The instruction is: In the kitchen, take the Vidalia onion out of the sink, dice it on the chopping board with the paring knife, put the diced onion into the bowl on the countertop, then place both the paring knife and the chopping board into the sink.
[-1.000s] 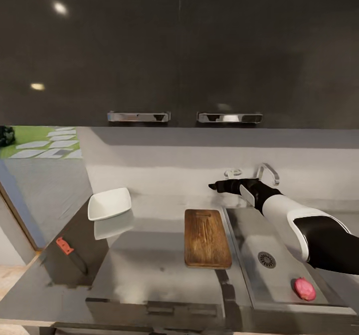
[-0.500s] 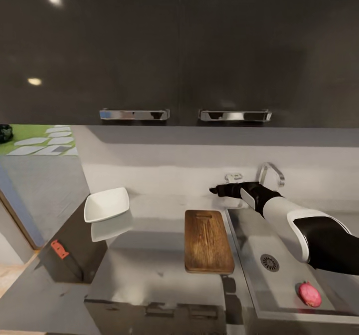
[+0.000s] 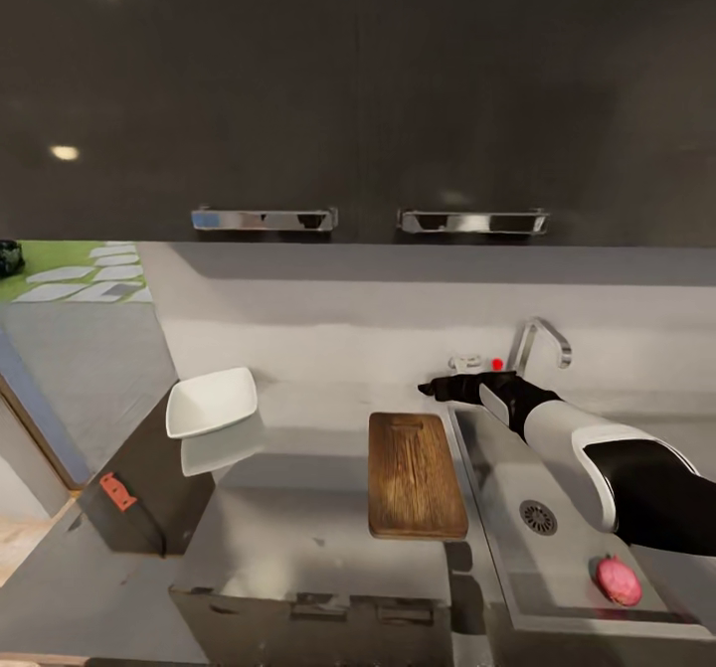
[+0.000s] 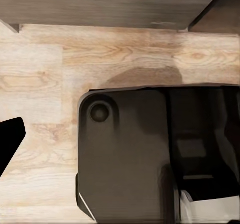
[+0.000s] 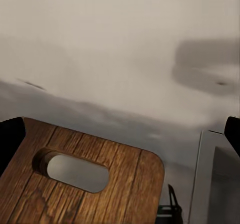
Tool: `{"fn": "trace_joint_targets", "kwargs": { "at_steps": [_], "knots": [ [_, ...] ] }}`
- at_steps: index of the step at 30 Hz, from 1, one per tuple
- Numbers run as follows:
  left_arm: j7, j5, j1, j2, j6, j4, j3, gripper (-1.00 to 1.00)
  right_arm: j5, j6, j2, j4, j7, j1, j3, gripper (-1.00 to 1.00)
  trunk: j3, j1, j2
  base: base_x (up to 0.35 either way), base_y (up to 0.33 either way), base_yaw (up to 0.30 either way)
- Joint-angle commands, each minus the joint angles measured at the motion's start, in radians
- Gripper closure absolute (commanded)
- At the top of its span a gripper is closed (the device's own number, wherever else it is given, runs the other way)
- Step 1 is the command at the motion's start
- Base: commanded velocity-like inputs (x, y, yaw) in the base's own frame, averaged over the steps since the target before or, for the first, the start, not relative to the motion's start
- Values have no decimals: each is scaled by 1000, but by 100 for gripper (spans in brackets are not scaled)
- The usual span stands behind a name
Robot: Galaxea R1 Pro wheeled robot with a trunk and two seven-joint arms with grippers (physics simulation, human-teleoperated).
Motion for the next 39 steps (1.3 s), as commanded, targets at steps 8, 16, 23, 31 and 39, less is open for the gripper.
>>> {"fn": "trace_joint_targets", "kwargs": {
  "at_steps": [8, 16, 23, 31, 39],
  "knots": [
    [0, 5, 0, 0, -2, 5, -1, -100, -6, 6, 0, -2, 2, 2, 7, -100, -15, 1, -2, 0, 0, 0],
    [0, 5, 0, 0, -2, 6, -1, -100, -6, 6, 0, -2, 2, 2, 7, -100, -28, 1, -2, 0, 0, 0],
    [0, 5, 0, -2, -2, 5, -1, -100, -6, 6, 0, -2, 2, 2, 7, -100, -39, 1, -2, 0, 0, 0],
    [0, 5, 0, -3, -2, 6, -1, -100, -5, 6, 0, -2, 2, 2, 7, -100, -52, 1, -2, 2, 0, 0],
    [0, 5, 0, -3, -2, 6, -1, -100, -4, 6, 0, -2, 2, 2, 7, -100, -65, 1, -2, 89, 0, 0]
  ]
}}
